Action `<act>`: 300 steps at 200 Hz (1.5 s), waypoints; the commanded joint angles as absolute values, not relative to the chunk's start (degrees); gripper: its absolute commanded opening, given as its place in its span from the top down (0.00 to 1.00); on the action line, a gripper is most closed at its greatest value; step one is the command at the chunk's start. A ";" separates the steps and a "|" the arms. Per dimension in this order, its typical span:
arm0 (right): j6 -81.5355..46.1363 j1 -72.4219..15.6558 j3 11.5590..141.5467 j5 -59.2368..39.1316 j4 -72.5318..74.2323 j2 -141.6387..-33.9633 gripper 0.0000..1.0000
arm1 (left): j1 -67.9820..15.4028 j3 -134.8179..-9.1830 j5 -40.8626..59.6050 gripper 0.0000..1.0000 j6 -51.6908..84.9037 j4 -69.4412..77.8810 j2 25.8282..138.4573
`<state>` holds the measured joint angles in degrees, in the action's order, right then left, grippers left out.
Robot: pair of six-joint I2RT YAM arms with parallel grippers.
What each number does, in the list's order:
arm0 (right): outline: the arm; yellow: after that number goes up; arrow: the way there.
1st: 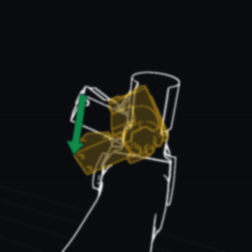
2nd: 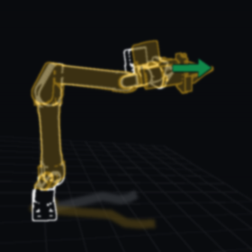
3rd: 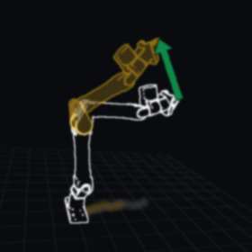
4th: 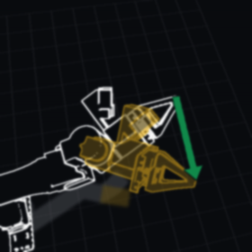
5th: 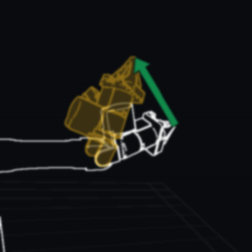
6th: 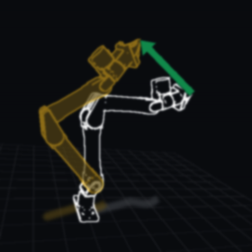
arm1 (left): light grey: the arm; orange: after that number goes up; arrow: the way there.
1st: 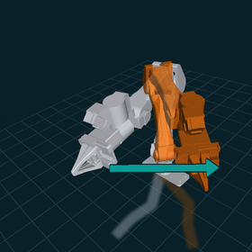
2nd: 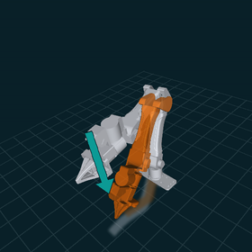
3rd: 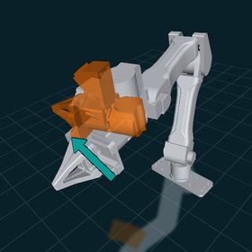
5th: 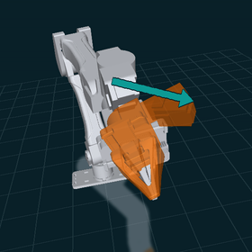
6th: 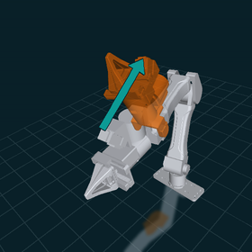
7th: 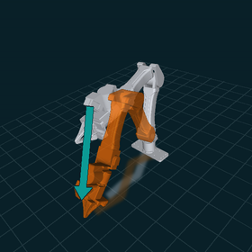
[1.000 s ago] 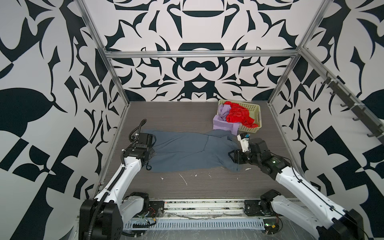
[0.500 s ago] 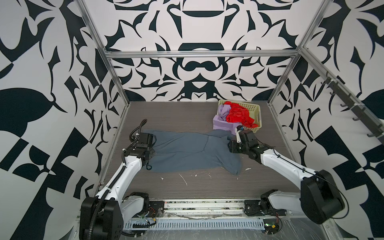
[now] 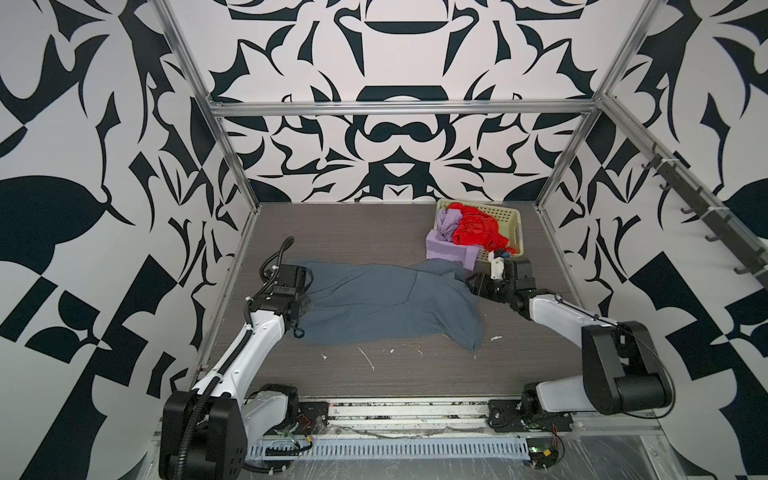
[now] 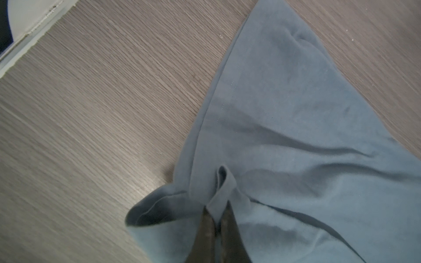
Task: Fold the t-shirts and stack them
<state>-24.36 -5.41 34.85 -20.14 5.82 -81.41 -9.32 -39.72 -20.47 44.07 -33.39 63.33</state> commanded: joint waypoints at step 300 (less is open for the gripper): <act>-24.56 -4.20 35.60 -14.79 -16.96 -50.27 1.00 | -9.14 -34.36 -15.59 0.82 48.77 -39.82 55.02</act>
